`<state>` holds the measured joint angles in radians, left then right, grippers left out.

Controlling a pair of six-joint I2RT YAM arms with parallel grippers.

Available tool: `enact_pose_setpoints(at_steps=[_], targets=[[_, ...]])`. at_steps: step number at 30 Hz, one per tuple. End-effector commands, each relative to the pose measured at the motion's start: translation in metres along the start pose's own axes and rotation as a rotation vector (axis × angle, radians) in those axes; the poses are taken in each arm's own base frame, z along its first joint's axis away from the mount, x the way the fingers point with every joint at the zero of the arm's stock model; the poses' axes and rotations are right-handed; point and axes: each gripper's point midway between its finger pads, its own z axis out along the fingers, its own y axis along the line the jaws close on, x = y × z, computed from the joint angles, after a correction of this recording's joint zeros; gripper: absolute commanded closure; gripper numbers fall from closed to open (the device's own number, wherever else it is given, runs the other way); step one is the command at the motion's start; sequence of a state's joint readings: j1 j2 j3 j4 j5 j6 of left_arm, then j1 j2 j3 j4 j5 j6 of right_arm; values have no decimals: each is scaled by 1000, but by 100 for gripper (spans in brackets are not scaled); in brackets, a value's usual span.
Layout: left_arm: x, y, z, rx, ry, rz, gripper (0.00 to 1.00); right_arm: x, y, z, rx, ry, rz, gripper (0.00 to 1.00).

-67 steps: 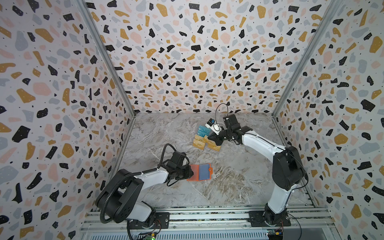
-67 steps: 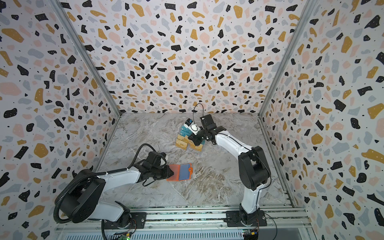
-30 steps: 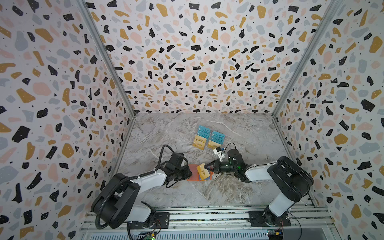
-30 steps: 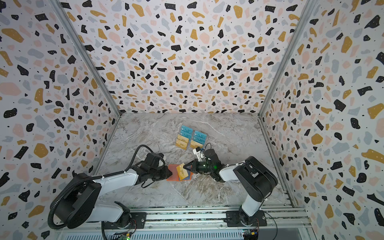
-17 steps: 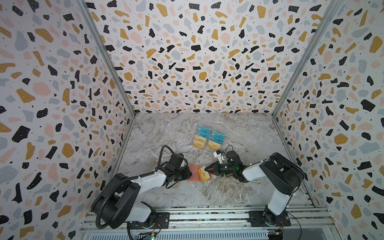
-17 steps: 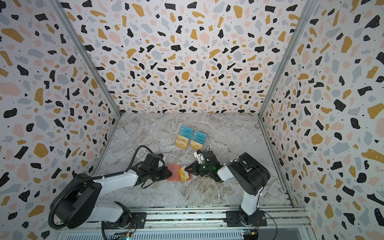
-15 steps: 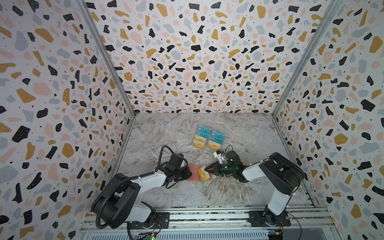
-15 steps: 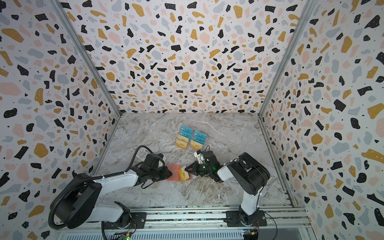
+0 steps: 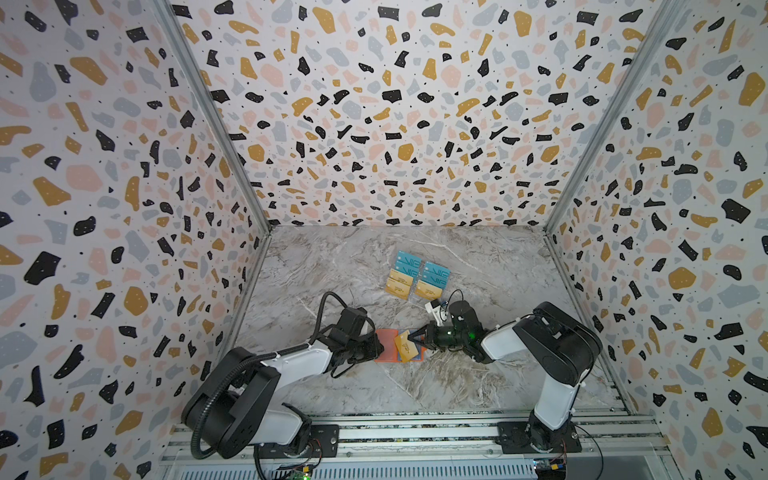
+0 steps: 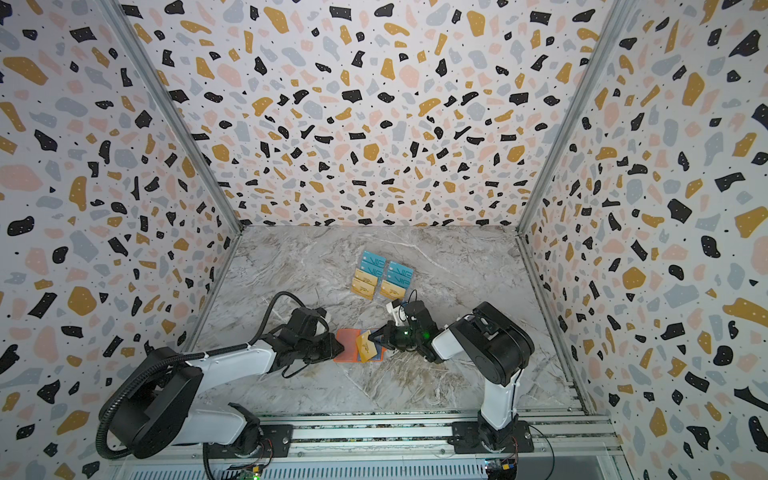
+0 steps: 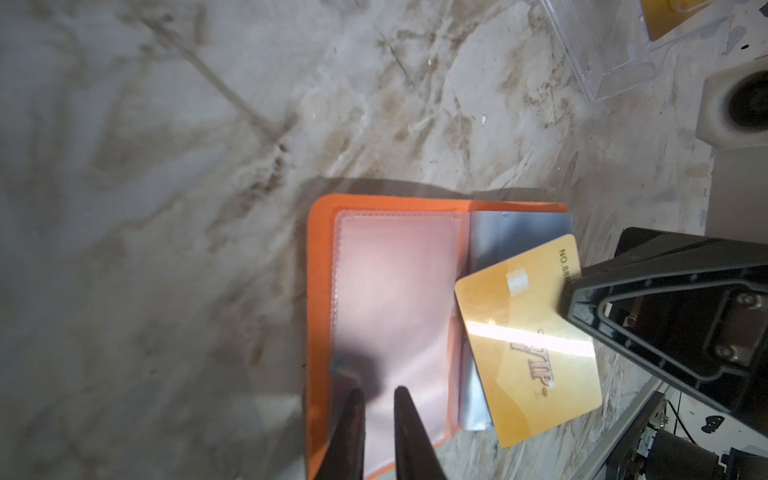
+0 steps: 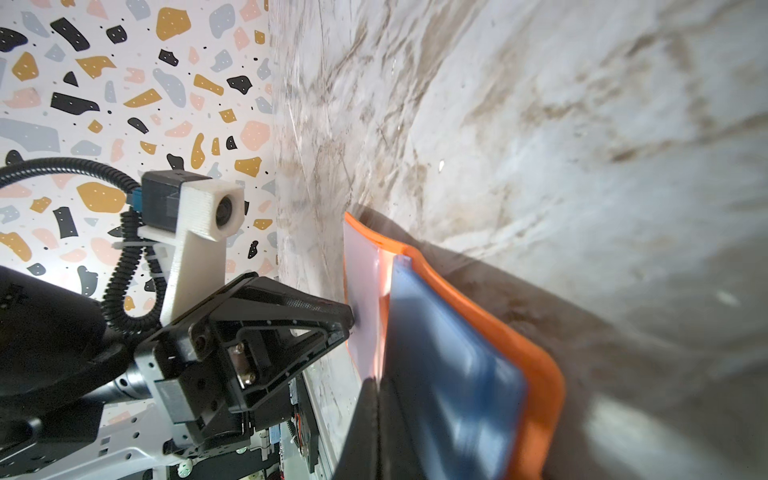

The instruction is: Put the credit cards into the card holder

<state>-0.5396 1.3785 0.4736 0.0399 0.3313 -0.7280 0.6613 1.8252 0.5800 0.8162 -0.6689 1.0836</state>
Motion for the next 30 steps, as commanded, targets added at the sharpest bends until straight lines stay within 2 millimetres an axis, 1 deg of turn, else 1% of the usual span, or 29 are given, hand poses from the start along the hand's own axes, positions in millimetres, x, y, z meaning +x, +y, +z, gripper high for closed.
enact_pose_setpoints(at_steps=[1, 19, 30], targets=[[7, 4, -1, -6, 13, -8, 83, -8, 5, 2, -8, -14, -20, 100], [8, 3, -1, 3, 13, -9, 82, -14, 6, 11, -25, -38, -17, 100], [10, 4, -2, 8, 17, -14, 83, -4, -4, 15, -24, -55, 33, 100]])
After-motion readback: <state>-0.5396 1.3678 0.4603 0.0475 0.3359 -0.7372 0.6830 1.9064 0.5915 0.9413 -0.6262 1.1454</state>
